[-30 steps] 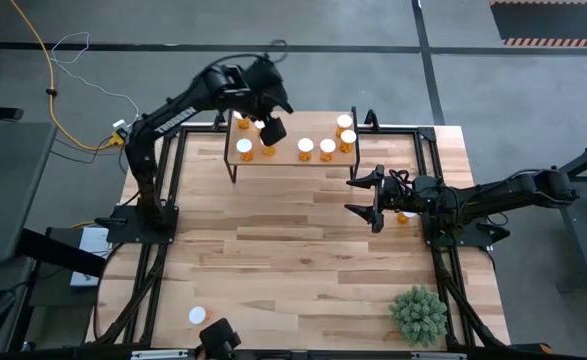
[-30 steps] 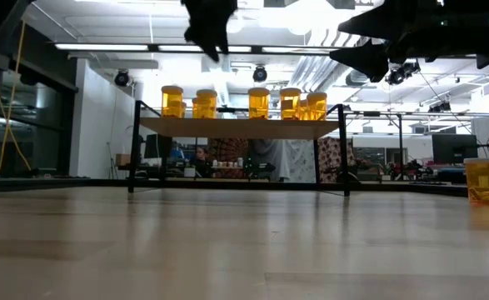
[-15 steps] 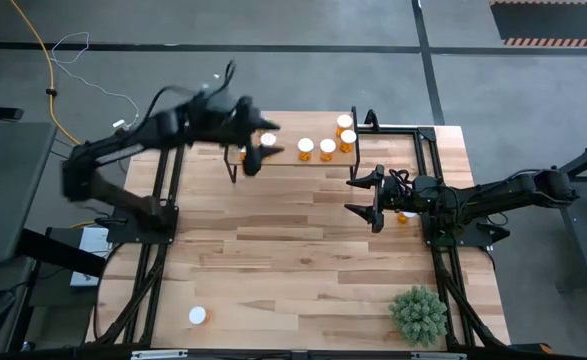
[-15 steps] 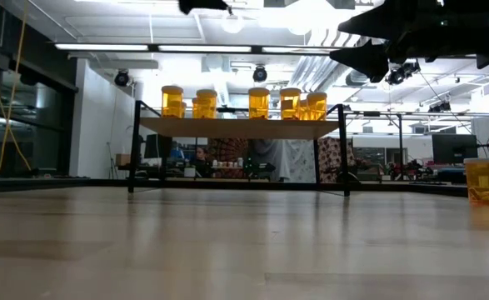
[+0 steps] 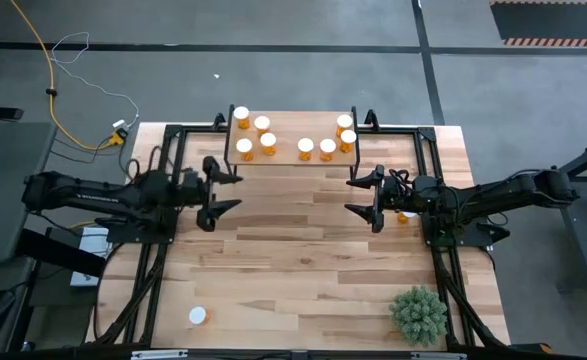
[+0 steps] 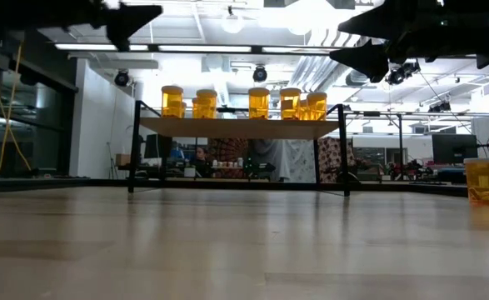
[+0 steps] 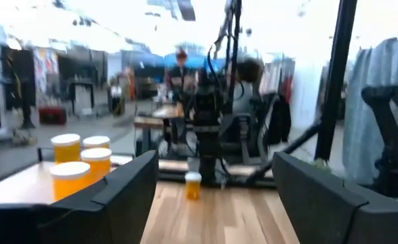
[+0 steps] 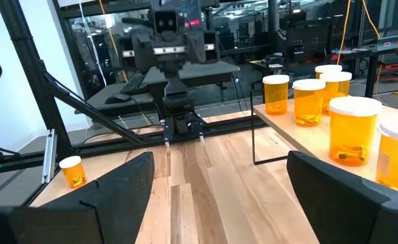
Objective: Pick and place medicine bottles onto shelf by color
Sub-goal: Put the orange pill bottle on the shelf
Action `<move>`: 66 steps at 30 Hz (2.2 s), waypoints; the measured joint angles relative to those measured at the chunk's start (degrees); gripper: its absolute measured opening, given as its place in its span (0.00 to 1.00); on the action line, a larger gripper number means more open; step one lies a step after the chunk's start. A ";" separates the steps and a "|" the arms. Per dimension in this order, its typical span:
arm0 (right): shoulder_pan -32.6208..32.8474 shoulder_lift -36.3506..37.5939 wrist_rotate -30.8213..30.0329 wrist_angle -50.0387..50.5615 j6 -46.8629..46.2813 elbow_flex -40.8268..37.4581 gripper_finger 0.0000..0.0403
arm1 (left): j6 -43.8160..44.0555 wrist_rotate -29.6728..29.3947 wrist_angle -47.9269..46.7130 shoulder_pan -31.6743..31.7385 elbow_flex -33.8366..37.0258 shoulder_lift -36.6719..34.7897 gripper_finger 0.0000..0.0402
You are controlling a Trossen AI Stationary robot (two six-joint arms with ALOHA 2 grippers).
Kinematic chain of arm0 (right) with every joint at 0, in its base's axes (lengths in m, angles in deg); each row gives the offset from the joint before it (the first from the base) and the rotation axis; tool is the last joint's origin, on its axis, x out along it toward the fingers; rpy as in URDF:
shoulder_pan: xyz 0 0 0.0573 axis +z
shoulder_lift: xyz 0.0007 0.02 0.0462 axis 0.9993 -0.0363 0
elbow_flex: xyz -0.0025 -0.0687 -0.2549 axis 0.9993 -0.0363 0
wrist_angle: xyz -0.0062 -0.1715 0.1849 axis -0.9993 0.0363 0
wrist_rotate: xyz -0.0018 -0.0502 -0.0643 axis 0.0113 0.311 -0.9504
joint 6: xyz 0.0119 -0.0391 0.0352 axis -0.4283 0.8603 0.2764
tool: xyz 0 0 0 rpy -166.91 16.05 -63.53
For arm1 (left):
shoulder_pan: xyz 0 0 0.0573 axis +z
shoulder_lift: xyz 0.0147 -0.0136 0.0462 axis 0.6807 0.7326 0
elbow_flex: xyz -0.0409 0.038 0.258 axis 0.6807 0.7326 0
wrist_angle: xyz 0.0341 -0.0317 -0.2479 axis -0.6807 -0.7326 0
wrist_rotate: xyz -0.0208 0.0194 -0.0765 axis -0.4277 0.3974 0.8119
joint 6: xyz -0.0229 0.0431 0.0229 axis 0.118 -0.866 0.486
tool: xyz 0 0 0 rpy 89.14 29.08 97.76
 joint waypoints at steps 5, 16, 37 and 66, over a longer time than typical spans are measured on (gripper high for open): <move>-0.02 0.00 -0.75 -1.14 -1.24 0.00 0.81 | -0.03 -1.49 5.36 -0.87 6.60 -3.46 0.70; -1.20 -2.15 -7.91 43.53 -23.09 20.98 0.81 | 3.93 -2.49 2.15 -0.83 7.23 -2.59 0.70; -3.67 -17.79 -0.97 112.31 -56.94 29.44 0.81 | 3.96 -2.71 1.89 -0.81 7.23 -2.55 0.70; -12.96 -29.38 0.26 106.88 -50.48 26.88 0.78 | 4.46 -2.67 1.91 -0.81 7.23 -2.55 0.70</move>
